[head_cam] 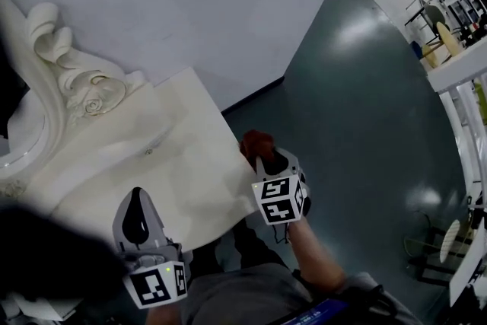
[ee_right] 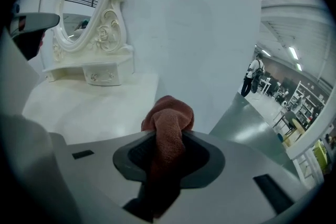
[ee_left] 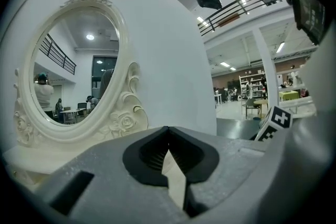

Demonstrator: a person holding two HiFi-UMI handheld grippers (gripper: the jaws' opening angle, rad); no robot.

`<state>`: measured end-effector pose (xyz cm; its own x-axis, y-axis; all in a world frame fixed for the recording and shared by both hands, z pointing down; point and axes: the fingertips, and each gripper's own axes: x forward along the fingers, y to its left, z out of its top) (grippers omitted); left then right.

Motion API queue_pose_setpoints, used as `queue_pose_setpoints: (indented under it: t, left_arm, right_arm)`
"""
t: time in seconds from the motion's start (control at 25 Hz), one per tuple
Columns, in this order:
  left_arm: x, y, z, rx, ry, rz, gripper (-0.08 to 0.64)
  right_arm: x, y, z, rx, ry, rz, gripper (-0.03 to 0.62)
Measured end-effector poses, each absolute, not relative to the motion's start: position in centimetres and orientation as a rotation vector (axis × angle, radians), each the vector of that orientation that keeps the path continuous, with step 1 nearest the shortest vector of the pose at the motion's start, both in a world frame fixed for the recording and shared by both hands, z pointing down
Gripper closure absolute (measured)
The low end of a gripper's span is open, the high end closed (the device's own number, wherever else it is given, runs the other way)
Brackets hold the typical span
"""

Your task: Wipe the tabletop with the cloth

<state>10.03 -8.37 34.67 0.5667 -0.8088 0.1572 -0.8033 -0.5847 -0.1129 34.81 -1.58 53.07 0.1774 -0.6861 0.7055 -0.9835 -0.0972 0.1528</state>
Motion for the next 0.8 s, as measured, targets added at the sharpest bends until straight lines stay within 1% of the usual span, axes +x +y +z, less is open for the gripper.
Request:
queue_pose_setpoints:
  t: [0.2,0.36,0.56,0.8]
  left_arm:
    - [11.8,-7.5,31.8,-2.746,1.372,-0.215,0.549]
    - [11.7,-7.2,28.7,-2.708,1.375,-0.122,0.55]
    - [9.3,-6.9,25.6,-2.64,1.442,-0.034,0.549]
    - [3.4,-7.2,24.4,-2.523,1.601,0.007,0.549]
  right_arm:
    - [37.4,-1.5,48.7,1.937,-1.559,0.559,0.489]
    - [37.3,-2.8,44.6,1.978,-1.599,0.471,0.489]
    - [35.0,-5.1,40.0,1.965,-1.686,0.36,0.489]
    - [29.2,-9.0,36.9,1.874,-1.819,0.233,0.489]
